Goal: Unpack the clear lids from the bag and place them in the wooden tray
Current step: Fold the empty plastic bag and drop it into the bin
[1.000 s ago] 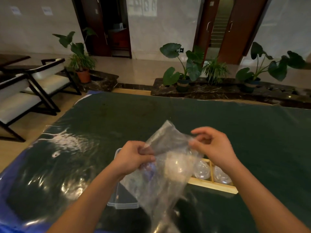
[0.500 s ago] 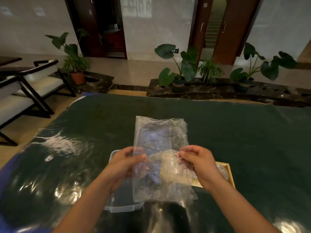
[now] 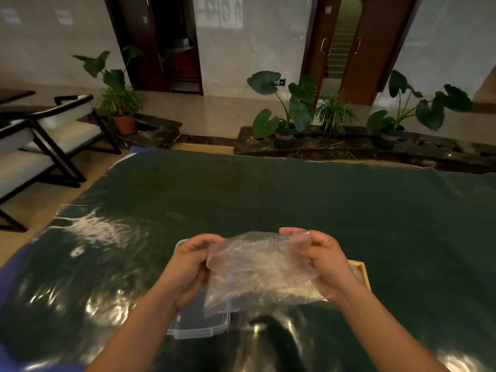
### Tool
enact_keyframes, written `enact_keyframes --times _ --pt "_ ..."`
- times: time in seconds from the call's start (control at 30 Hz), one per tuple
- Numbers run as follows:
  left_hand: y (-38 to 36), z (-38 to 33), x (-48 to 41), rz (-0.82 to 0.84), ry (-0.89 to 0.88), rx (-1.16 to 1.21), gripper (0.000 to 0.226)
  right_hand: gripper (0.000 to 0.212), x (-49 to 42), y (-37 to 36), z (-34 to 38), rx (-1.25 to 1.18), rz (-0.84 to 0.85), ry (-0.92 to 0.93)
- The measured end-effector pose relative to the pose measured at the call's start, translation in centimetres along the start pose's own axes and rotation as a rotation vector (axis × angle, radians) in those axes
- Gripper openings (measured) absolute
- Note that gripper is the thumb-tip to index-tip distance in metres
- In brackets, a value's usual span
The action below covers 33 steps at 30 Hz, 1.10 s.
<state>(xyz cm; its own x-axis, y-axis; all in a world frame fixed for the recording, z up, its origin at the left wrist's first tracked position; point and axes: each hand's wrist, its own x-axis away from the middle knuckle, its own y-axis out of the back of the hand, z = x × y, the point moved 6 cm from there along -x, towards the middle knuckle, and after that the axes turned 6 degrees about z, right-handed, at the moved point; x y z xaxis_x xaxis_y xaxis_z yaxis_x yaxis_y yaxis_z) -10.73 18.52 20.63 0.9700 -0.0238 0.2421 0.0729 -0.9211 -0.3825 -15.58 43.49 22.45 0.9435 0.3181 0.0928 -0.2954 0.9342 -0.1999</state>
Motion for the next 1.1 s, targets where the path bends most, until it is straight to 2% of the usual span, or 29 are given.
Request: enact_keyframes --times 0.1,0.17,0.23,0.3,0.33,0.43,0.47,0.53,0.57,0.7,0.8,0.87,0.93,0.97,1.0,1.07,1.1 --pt "-0.2 0.2 0.1 0.092 0.071 0.200 0.032 0.050 -0.1 0.5 0.1 0.055 -0.047 0.075" --pt "-0.9 0.2 0.5 0.188 0.143 0.183 0.034 0.053 -0.1 0.9 0.5 0.187 -0.084 0.156" --pt "-1.3 0.3 0.6 0.212 0.139 -0.075 0.035 0.055 0.0 0.7 1.0 0.328 -0.088 0.206" --pt "-1.3 -0.1 0.4 0.106 0.023 -0.424 0.067 0.054 -0.1 0.5 0.9 0.378 -0.056 0.158" --pt "-1.4 -0.7 0.4 0.043 -0.064 -0.494 0.077 0.051 -0.2 0.7 0.7 0.327 -0.025 0.115" --pt "-1.1 -2.0 0.9 -0.060 -0.260 -0.544 0.082 0.036 -0.1 0.3 0.0 -0.159 0.061 -0.044" --pt "-1.0 -2.2 0.9 -0.071 -0.296 -0.567 0.083 0.052 0.0 0.5 -0.3 -0.204 0.048 -0.091" --pt "-0.8 -2.2 1.1 -0.094 -0.347 -0.586 0.084 0.094 0.0 0.2 -1.3 -0.016 0.034 -0.203" --pt "-0.8 -2.3 1.1 -0.107 -0.364 -0.563 0.086 0.099 0.1 -0.2 -1.8 0.082 0.047 -0.237" --pt "-0.2 -1.8 1.2 -0.125 -0.318 -0.441 0.093 0.039 0.1 -0.1 -2.9 0.135 -0.020 -0.247" --pt "0.5 -0.8 1.1 -0.060 -0.173 -0.495 0.082 0.020 0.0 0.7 -1.3 0.293 -0.058 -0.144" --pt "0.6 -1.5 1.1 -0.049 -0.160 -0.667 0.075 0.019 -0.1 0.4 -0.1 0.475 -0.001 -0.104" --pt "0.0 -2.3 0.8 0.005 -0.112 -0.851 0.090 0.021 -0.3 -0.5 0.7 0.627 0.089 -0.083" --pt "-0.7 -2.3 0.6 0.069 -0.048 -0.939 0.098 0.021 -0.3 -1.0 1.2 0.670 0.125 -0.068" --pt "-1.5 -2.0 0.4 0.151 0.019 -1.017 0.098 0.020 -0.5 -1.5 1.6 0.691 0.153 -0.047" --pt "-2.6 -1.0 0.3 0.256 0.105 -1.026 0.068 0.022 -0.7 -2.6 2.1 0.684 0.196 -0.012" --pt "-2.7 -0.7 0.3 0.245 0.111 -0.972 0.053 0.027 -0.9 -2.9 2.3 0.658 0.191 0.001"
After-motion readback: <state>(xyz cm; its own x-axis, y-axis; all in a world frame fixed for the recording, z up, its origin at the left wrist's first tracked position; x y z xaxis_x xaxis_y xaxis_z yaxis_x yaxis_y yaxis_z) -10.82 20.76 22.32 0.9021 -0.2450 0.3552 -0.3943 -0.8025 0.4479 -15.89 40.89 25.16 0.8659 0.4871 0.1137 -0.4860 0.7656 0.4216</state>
